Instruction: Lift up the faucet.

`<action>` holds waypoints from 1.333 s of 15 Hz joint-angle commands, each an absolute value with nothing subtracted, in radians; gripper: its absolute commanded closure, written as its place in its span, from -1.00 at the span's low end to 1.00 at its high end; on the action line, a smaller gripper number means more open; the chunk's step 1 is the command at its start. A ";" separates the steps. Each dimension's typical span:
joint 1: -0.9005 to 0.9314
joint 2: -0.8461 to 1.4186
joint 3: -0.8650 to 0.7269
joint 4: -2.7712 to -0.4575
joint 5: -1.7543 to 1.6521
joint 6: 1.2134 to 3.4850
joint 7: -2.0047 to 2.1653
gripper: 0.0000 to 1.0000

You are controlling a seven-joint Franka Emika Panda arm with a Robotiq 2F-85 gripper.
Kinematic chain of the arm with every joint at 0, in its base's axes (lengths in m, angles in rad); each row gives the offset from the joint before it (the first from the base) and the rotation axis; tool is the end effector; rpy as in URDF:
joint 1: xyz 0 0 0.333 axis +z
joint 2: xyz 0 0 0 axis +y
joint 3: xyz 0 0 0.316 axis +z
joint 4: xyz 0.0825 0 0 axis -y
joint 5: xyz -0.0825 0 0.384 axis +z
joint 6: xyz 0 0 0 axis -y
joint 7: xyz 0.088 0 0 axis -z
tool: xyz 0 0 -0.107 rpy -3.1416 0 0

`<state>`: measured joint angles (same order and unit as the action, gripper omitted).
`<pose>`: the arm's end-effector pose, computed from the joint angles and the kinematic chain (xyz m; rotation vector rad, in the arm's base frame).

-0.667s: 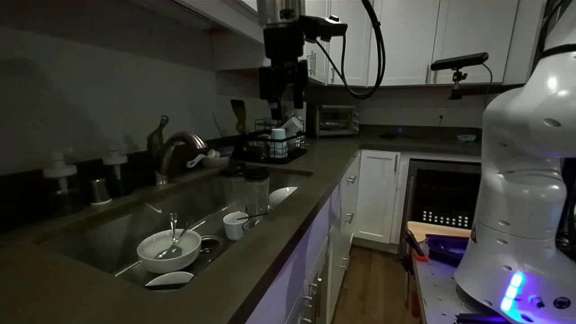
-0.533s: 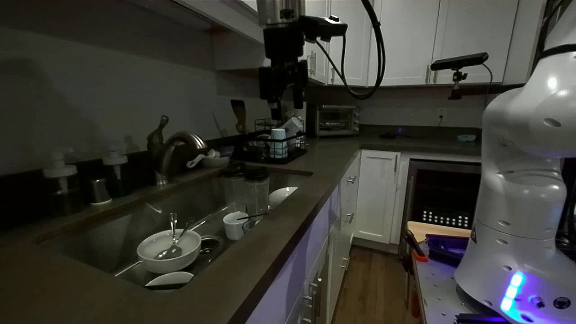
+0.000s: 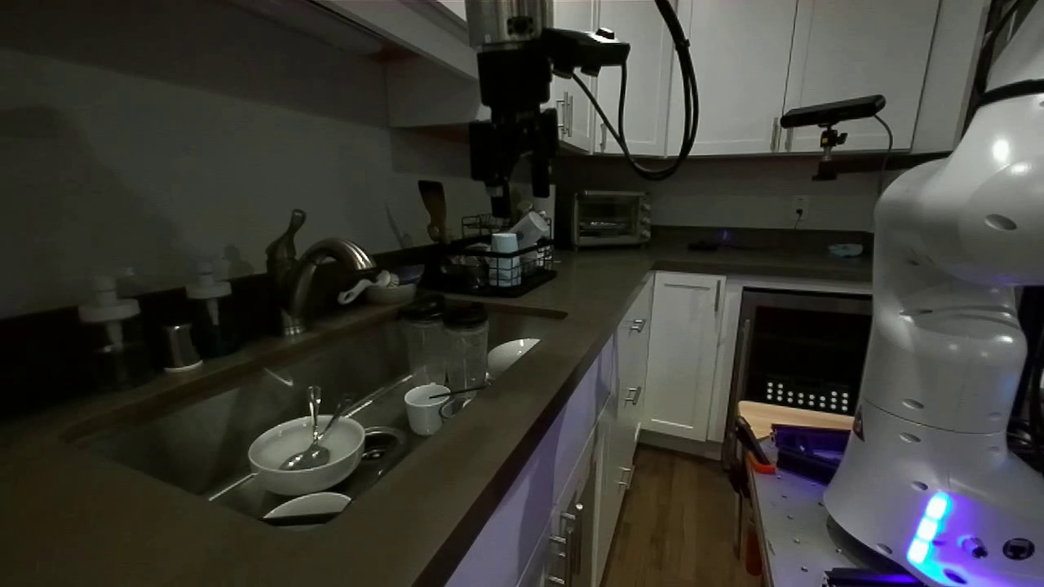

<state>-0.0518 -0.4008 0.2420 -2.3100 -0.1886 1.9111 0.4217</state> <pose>0.4260 0.0758 0.4968 2.8649 -0.2676 0.0987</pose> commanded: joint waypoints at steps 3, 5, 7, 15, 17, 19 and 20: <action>-0.025 -0.398 0.219 -2.308 -0.198 1.907 0.430 -1.00; -0.025 -0.398 0.219 -2.308 -0.198 1.907 0.430 -1.00; -0.027 -0.388 0.219 -2.302 -0.210 1.916 0.433 -1.00; -0.043 -0.296 0.194 -2.283 -0.295 2.146 0.448 -1.00; -0.051 -0.265 0.179 -2.280 -0.324 2.247 0.450 -1.00; -0.062 -0.234 0.162 -2.279 -0.357 2.362 0.448 -1.00; -0.066 -0.216 0.150 -2.276 -0.369 2.421 0.441 -1.00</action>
